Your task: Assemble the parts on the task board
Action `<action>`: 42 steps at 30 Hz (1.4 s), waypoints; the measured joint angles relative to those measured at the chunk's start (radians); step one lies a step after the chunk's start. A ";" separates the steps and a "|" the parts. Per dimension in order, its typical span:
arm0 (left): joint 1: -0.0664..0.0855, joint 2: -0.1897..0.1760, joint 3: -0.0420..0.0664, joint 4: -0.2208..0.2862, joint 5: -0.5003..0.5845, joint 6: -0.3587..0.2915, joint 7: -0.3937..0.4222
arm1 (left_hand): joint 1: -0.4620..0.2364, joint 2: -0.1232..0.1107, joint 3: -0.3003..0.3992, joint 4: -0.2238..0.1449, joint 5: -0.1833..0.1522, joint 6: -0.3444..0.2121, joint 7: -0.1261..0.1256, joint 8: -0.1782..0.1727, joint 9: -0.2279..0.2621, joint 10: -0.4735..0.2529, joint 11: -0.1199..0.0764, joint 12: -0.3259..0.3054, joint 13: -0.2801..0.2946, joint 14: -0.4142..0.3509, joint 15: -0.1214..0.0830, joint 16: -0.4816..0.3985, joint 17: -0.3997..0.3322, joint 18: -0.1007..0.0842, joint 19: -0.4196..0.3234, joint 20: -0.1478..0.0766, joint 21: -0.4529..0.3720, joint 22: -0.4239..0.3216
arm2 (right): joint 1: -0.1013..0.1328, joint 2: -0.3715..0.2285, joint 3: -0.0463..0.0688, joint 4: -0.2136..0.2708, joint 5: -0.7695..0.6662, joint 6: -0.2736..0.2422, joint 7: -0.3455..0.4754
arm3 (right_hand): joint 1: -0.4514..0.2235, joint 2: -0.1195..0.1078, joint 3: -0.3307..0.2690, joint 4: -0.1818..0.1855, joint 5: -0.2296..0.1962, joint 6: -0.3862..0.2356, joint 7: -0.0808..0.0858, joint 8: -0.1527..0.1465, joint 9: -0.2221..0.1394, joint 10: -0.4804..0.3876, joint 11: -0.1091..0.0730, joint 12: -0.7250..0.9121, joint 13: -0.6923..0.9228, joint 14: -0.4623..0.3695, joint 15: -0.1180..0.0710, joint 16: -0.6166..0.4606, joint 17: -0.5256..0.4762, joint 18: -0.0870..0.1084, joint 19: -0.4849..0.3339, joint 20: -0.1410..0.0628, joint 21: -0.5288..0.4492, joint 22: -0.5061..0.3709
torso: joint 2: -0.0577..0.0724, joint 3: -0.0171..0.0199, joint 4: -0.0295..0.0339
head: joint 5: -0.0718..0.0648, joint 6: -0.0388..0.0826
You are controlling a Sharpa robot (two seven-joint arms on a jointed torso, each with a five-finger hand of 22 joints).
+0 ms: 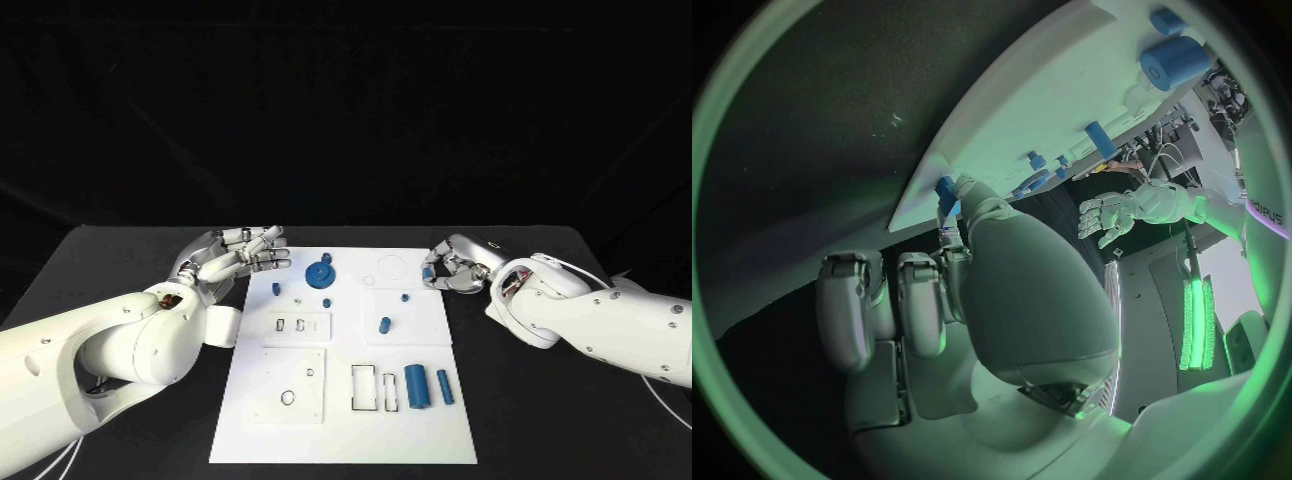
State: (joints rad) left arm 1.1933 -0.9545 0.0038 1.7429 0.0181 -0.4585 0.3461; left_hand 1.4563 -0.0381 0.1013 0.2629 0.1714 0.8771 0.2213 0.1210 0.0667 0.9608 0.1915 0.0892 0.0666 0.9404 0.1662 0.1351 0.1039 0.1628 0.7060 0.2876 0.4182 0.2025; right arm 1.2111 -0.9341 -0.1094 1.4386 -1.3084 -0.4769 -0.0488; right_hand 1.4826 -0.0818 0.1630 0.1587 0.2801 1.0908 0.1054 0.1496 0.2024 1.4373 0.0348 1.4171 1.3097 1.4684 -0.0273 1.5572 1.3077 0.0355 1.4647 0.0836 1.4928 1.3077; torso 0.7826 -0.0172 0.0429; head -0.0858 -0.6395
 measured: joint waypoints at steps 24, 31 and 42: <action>0.000 0.005 0.000 -0.012 0.000 0.004 -0.006 | 0.000 0.000 0.000 0.000 0.000 0.000 0.000 -0.006 0.000 0.000 0.000 -0.004 0.000 0.000 0.000 0.000 0.000 0.000 0.000 0.000 0.000 0.000 | 0.068 0.031 0.005 0.215 -0.013 -0.022 -0.056 | -0.023 0.025 0.023 0.017 -0.066 0.001 0.003 0.001 0.000 -0.004 -0.004 -0.005 0.001 -0.004 -0.003 0.004 0.000 0.001 0.000 0.000 0.011 0.000 | -0.007 -0.0020 -0.0006 | 0.032 0.000; 0.000 0.015 0.000 -0.016 0.000 0.004 -0.006 | 0.000 0.000 0.000 0.000 0.000 0.000 0.000 -0.006 0.000 0.000 0.000 -0.004 0.000 0.000 0.000 0.000 0.000 0.000 0.000 0.000 0.000 0.000 | 0.076 0.129 0.002 0.237 -0.037 -0.006 -0.105 | -0.029 0.030 0.024 0.018 -0.068 0.001 0.002 0.002 0.000 -0.004 -0.004 -0.005 0.000 -0.004 -0.003 0.004 0.000 0.001 0.004 -0.003 0.015 0.000 | -0.013 -0.0058 0.0023 | 0.049 -0.014; 0.000 0.023 0.000 -0.025 0.000 0.004 -0.007 | 0.000 0.000 0.000 0.000 0.000 0.000 0.000 -0.006 0.000 0.000 0.000 -0.004 0.000 0.000 0.000 0.000 0.000 0.000 0.000 0.000 0.000 0.000 | 0.052 0.262 -0.011 0.190 -0.102 0.024 -0.169 | -0.030 0.031 0.029 0.018 -0.071 -0.001 0.001 0.003 0.000 -0.004 -0.004 -0.005 0.000 -0.004 -0.003 0.004 0.000 0.001 0.004 -0.004 0.015 0.000 | -0.015 -0.0077 0.0024 | 0.081 -0.026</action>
State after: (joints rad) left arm 1.1933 -0.9318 0.0036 1.7180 0.0181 -0.4550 0.3392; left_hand 1.4563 -0.0381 0.1013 0.2629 0.1714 0.8771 0.2213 0.1152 0.0667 0.9608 0.1915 0.0850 0.0666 0.9404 0.1663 0.1351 0.1039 0.1627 0.7060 0.2876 0.4182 0.2025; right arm 1.2632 -0.6721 -0.1208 1.6288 -1.4101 -0.4527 -0.2177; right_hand 1.4528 -0.0506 0.1920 0.1766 0.2092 1.0902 0.1060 0.1528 0.2025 1.4336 0.0313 1.4119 1.3097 1.4648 -0.0307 1.5612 1.3073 0.0366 1.4683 0.0801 1.5075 1.3081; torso 0.7675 -0.0248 0.0453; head -0.0053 -0.6657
